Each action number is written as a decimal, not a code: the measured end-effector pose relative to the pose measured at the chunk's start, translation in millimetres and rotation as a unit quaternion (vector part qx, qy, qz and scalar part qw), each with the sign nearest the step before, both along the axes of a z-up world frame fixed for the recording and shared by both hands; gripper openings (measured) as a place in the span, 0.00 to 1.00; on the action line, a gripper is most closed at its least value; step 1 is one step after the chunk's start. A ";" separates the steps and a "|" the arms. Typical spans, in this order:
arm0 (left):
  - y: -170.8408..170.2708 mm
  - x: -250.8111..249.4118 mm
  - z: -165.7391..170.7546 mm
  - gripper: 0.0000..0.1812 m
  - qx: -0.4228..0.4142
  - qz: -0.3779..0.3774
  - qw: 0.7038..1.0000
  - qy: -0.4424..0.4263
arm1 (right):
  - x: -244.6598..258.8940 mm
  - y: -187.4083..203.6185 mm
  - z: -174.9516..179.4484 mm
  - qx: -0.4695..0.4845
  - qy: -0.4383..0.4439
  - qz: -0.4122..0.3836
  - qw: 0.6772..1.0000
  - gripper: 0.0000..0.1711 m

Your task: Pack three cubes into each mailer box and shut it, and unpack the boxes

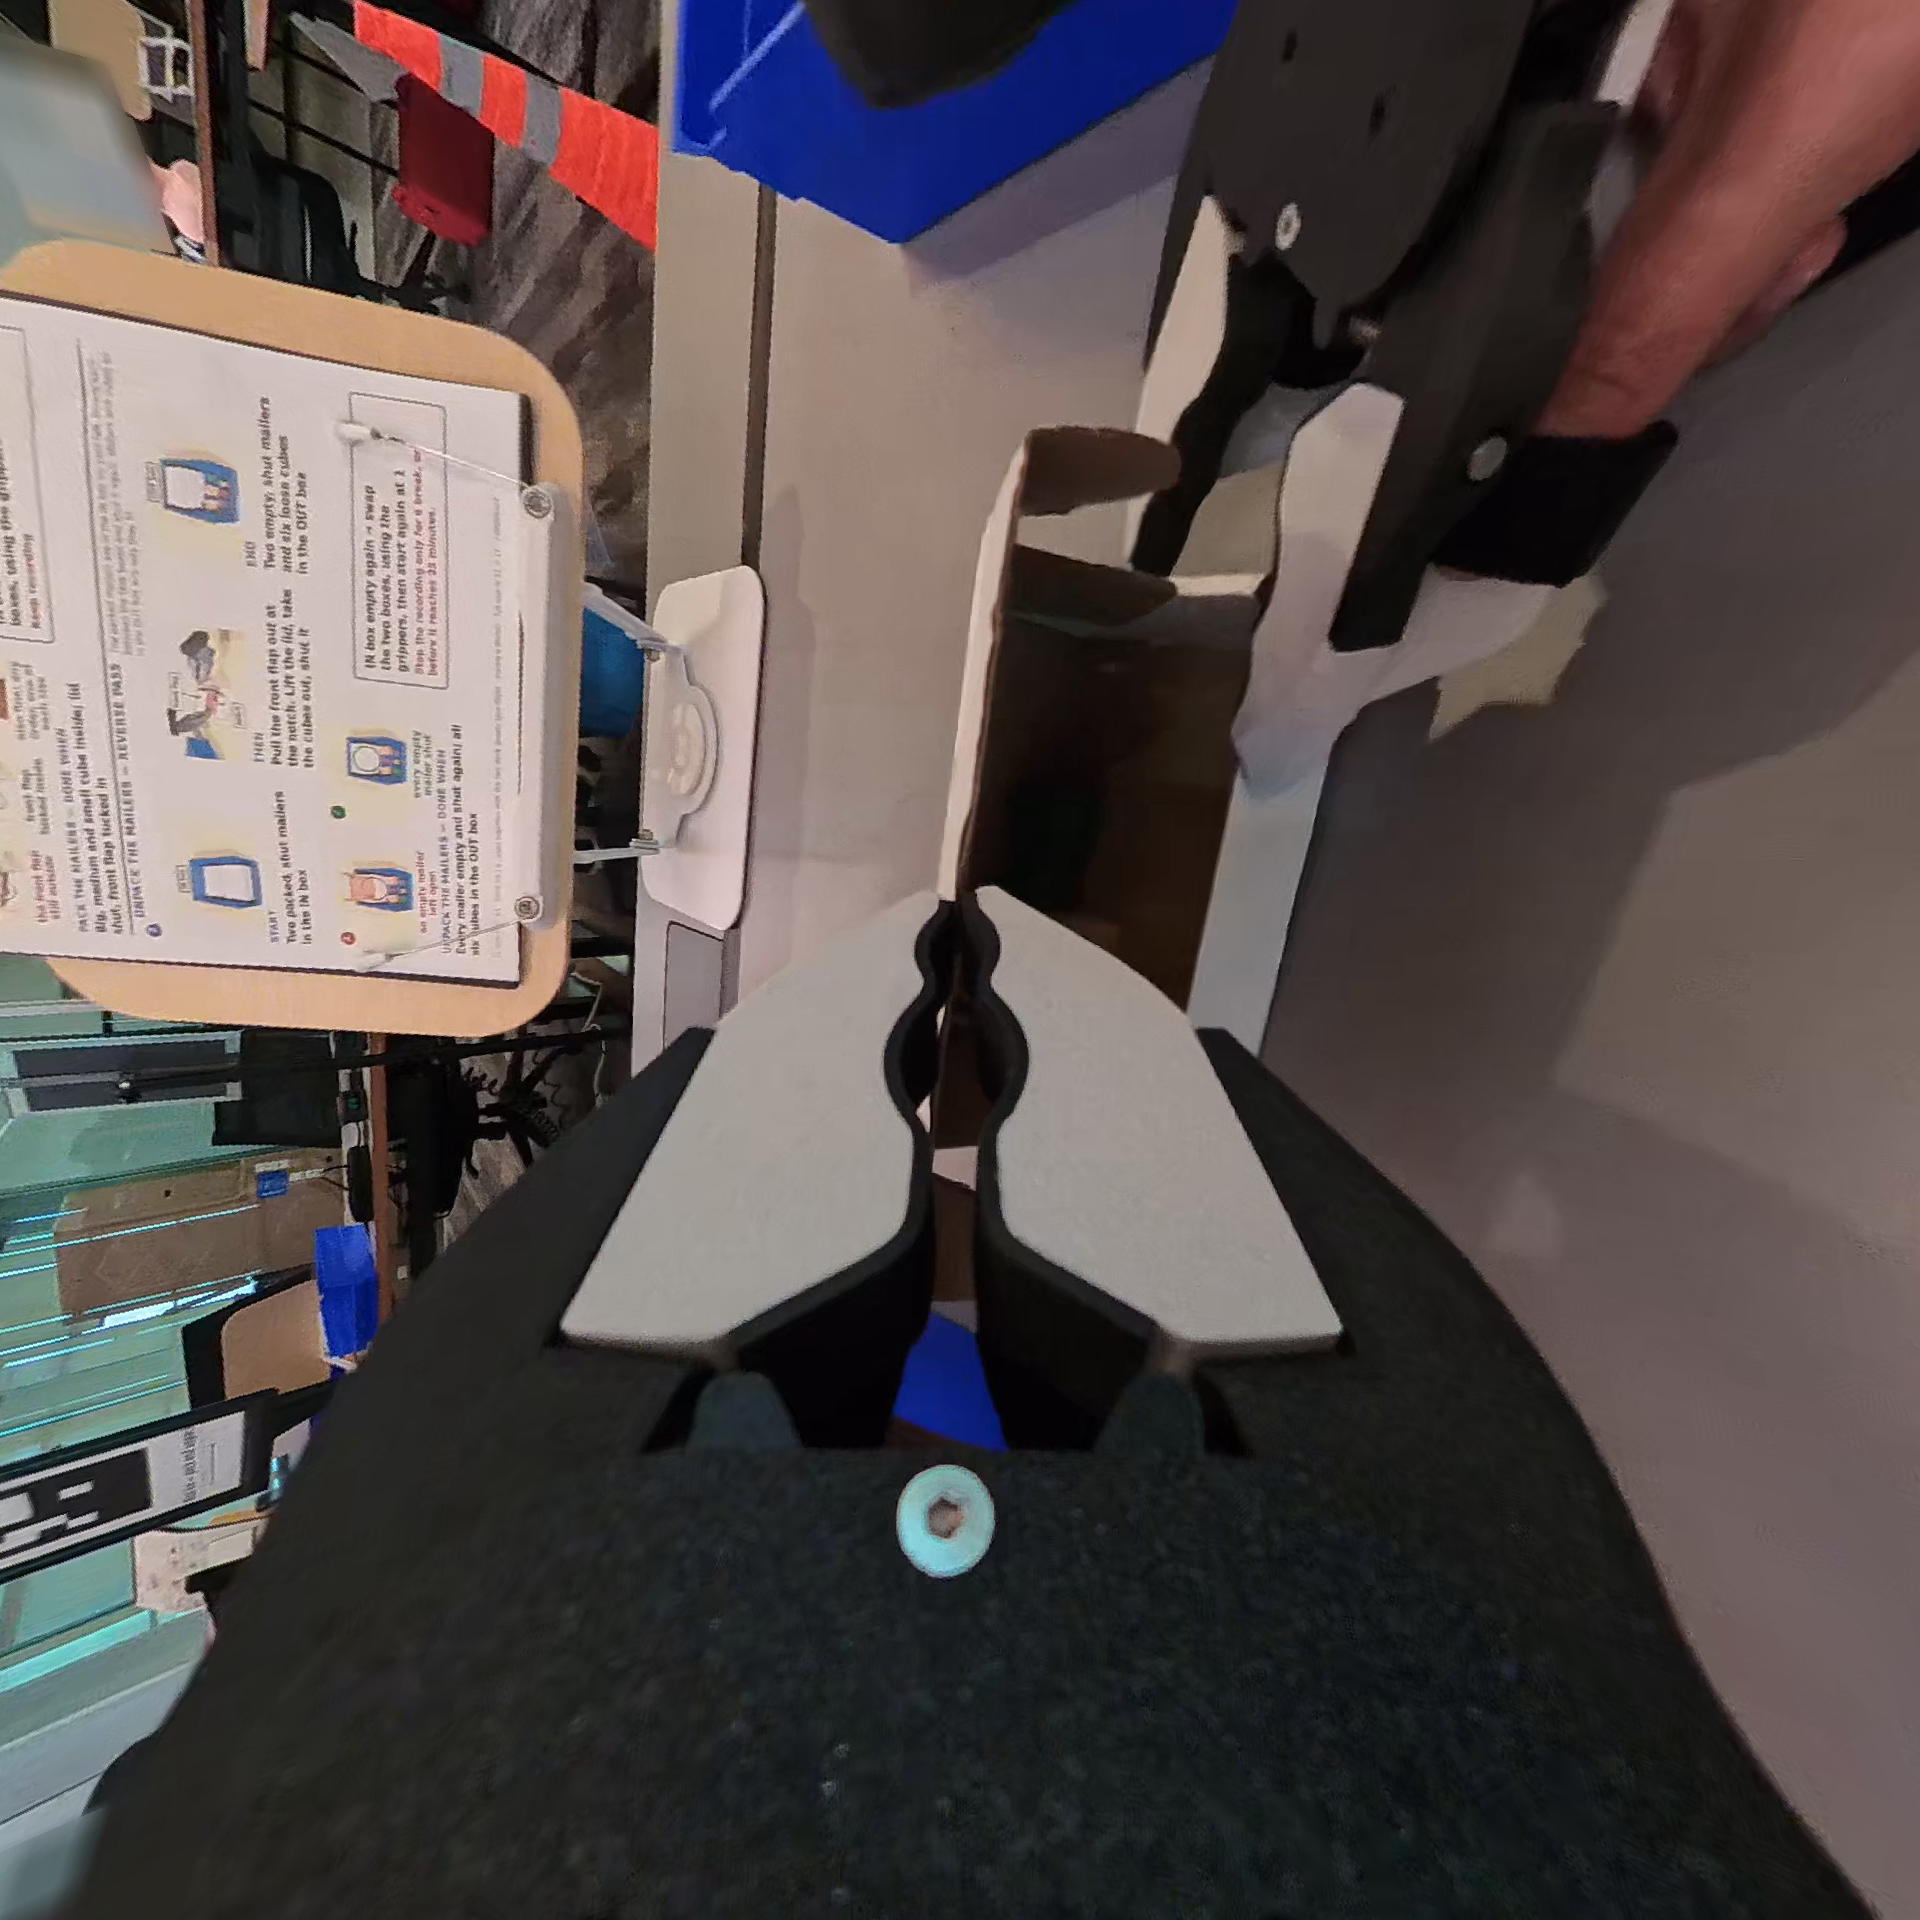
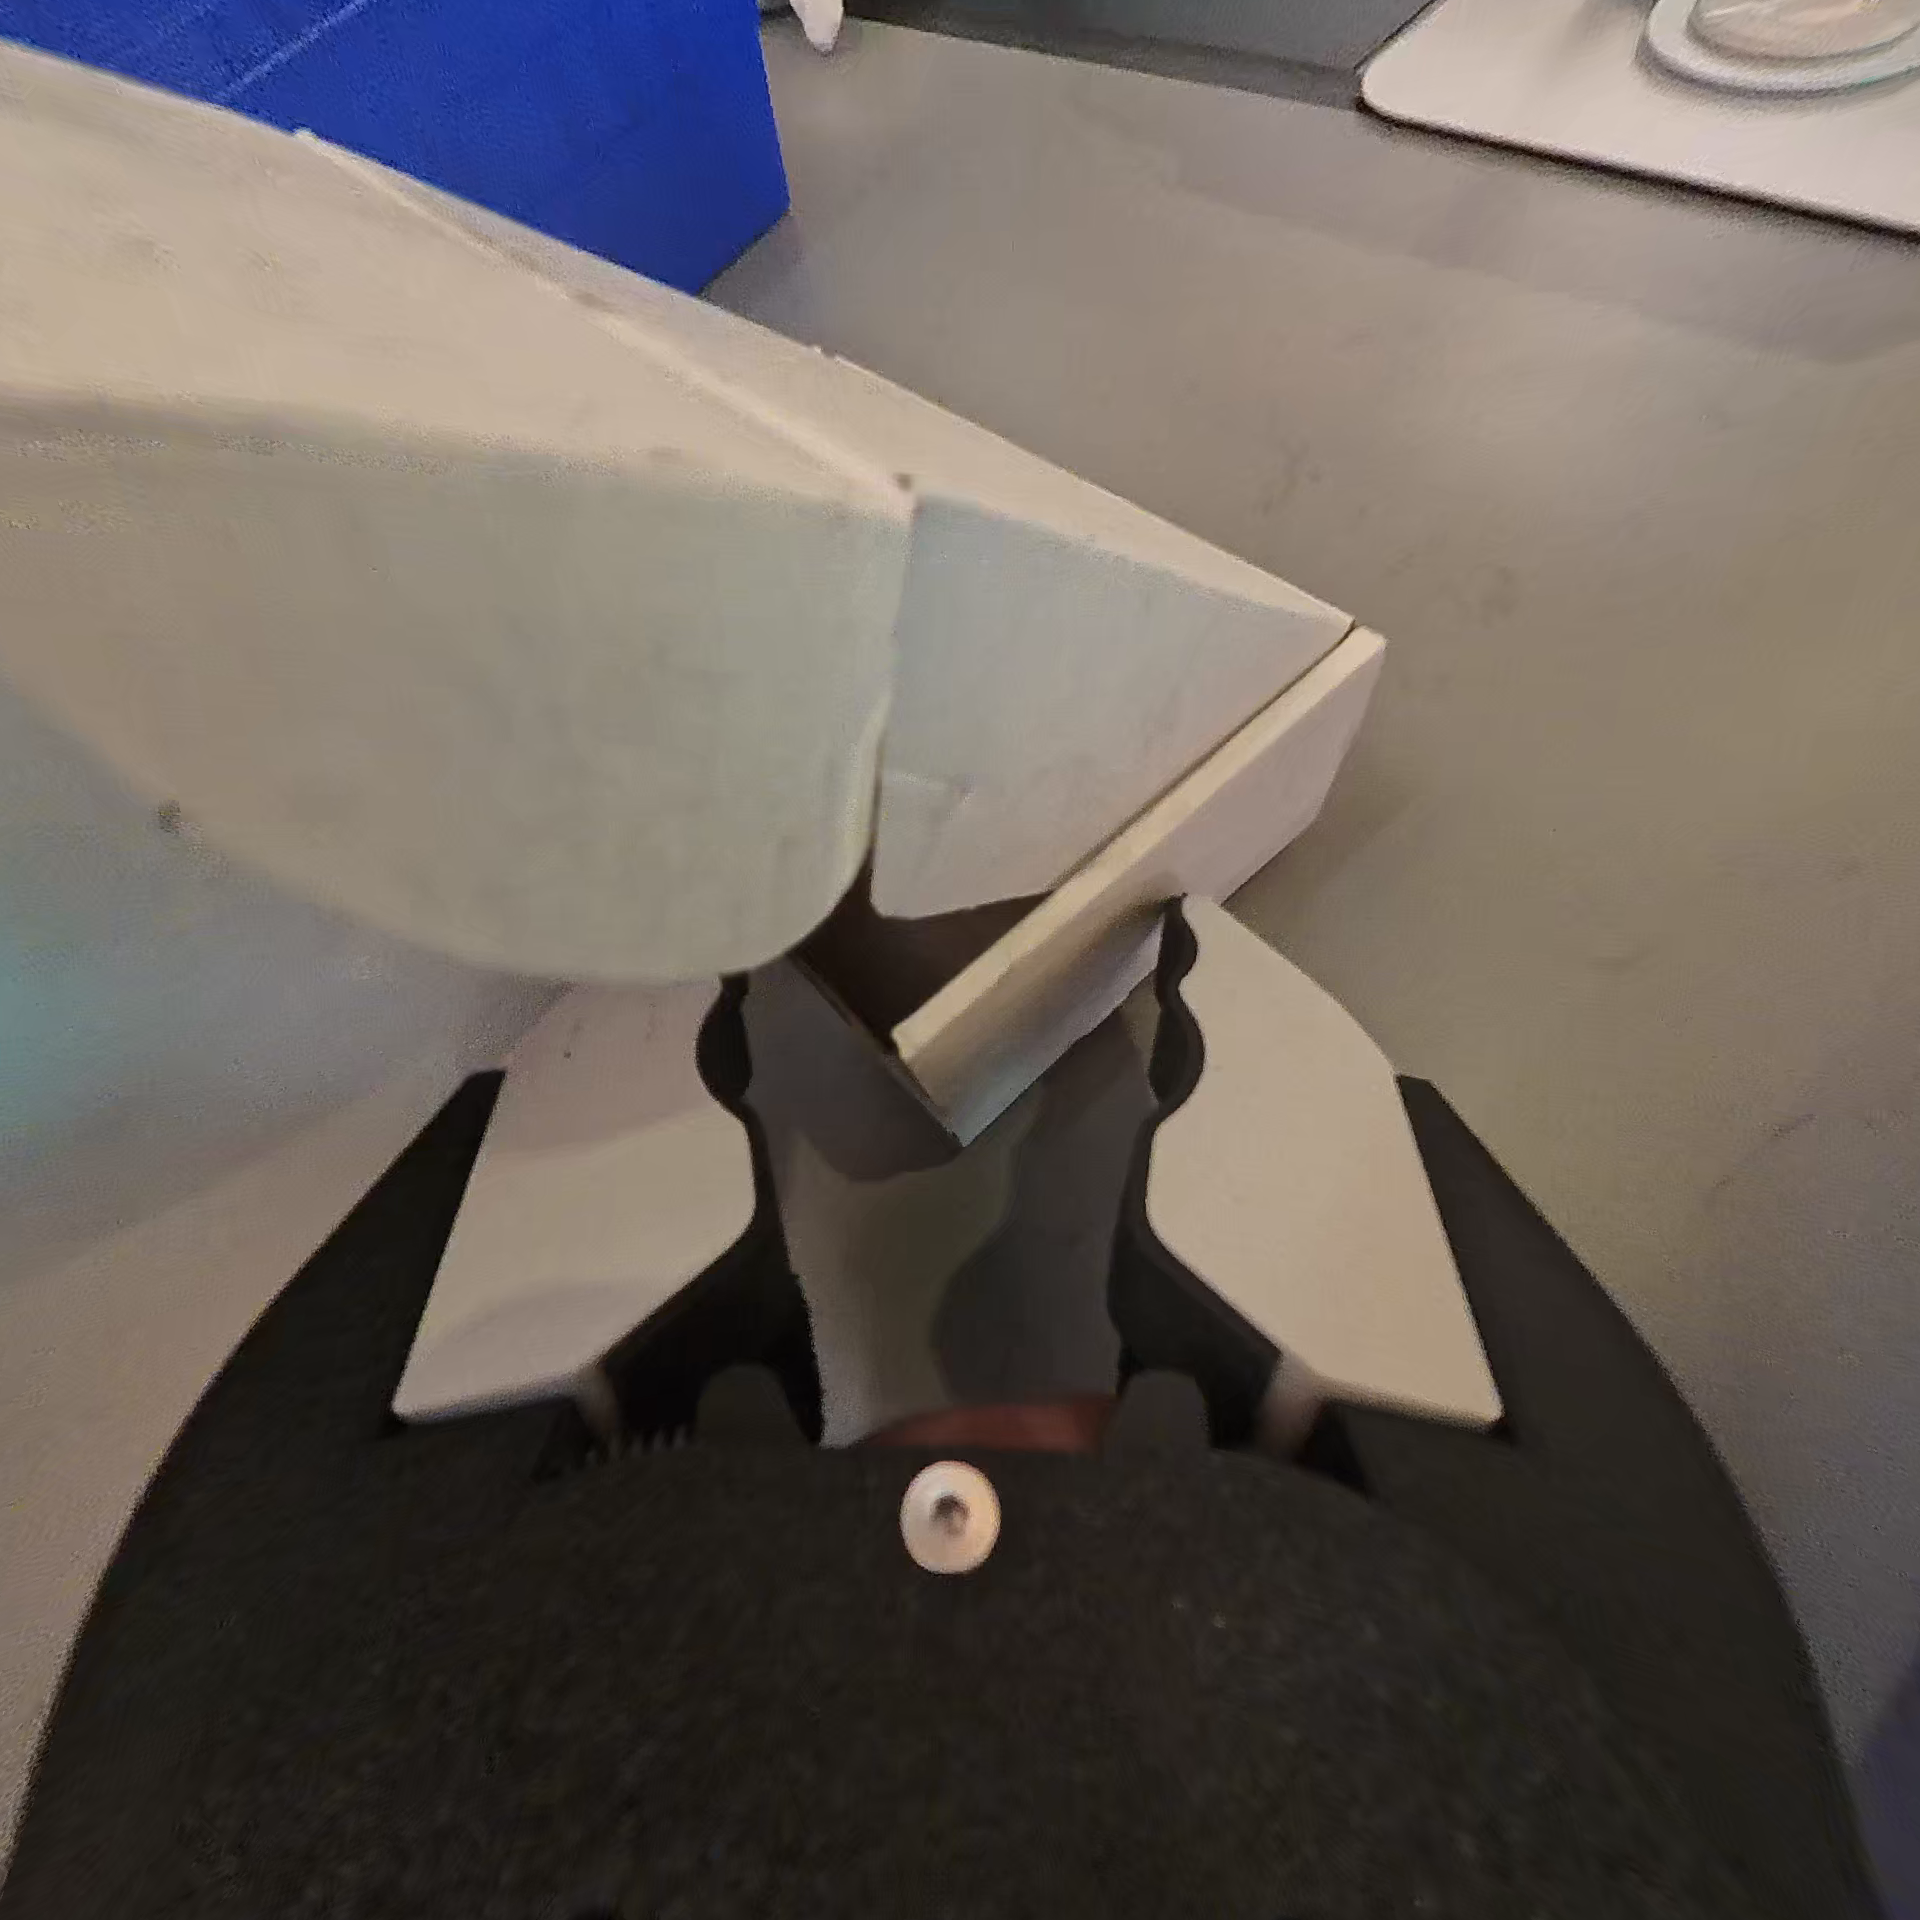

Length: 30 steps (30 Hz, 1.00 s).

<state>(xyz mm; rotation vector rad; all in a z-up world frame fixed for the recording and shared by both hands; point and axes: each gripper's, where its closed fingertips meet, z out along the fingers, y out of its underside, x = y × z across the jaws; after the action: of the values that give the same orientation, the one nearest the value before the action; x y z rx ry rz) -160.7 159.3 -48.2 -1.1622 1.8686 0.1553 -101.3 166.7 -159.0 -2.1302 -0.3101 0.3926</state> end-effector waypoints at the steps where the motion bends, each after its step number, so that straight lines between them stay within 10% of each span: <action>1: 3.2 0.5 3.0 0.00 -0.004 0.002 1.000 0.002 | 1.8 0.9 5.4 0.017 -0.013 -0.001 1.000 0.43; 19: 96.8 42.4 35.2 0.00 -0.051 0.035 0.998 0.026 | -5.6 0.3 9.9 0.100 -0.111 0.067 0.987 0.19; 30: 195.6 68.8 -68.5 0.00 -0.144 0.109 0.975 0.126 | -4.0 -1.3 7.4 0.097 -0.130 0.079 0.984 0.21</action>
<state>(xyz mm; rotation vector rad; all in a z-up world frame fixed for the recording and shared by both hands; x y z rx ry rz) -91.9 354.9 -116.8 -1.6114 2.0275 0.1633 -105.4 165.4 -151.6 -1.9698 -0.6448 0.1655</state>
